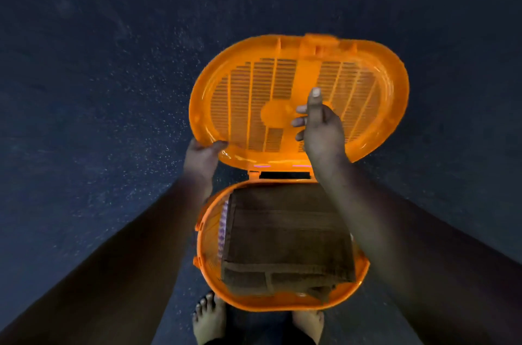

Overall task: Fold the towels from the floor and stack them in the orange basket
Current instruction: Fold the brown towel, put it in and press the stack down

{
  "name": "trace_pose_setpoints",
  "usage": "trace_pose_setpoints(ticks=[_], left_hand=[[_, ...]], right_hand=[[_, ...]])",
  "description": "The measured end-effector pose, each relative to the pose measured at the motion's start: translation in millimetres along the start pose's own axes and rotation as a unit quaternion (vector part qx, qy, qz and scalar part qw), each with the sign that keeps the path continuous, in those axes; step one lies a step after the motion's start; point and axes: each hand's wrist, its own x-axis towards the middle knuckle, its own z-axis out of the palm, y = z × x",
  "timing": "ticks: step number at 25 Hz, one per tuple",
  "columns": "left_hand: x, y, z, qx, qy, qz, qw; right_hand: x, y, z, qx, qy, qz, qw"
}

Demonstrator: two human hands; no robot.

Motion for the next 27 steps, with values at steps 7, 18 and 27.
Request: trace_pose_setpoints(ticks=[7, 18, 27], left_hand=[[-80.4, 90.5, -54.9, 0.292, -0.118, 0.252, 0.915], [-153.8, 7.9, -87.0, 0.564, -0.285, 0.481, 0.607], [-202.2, -150.7, -74.6, 0.669, -0.295, 0.315, 0.605]], right_hand=[[-100.1, -70.2, -37.9, 0.168, 0.002, 0.067, 0.984], [-247.0, -9.9, -74.3, 0.235, 0.065, 0.244, 0.939], [-324.7, 128.2, -78.6, 0.17, 0.045, 0.4, 0.9]])
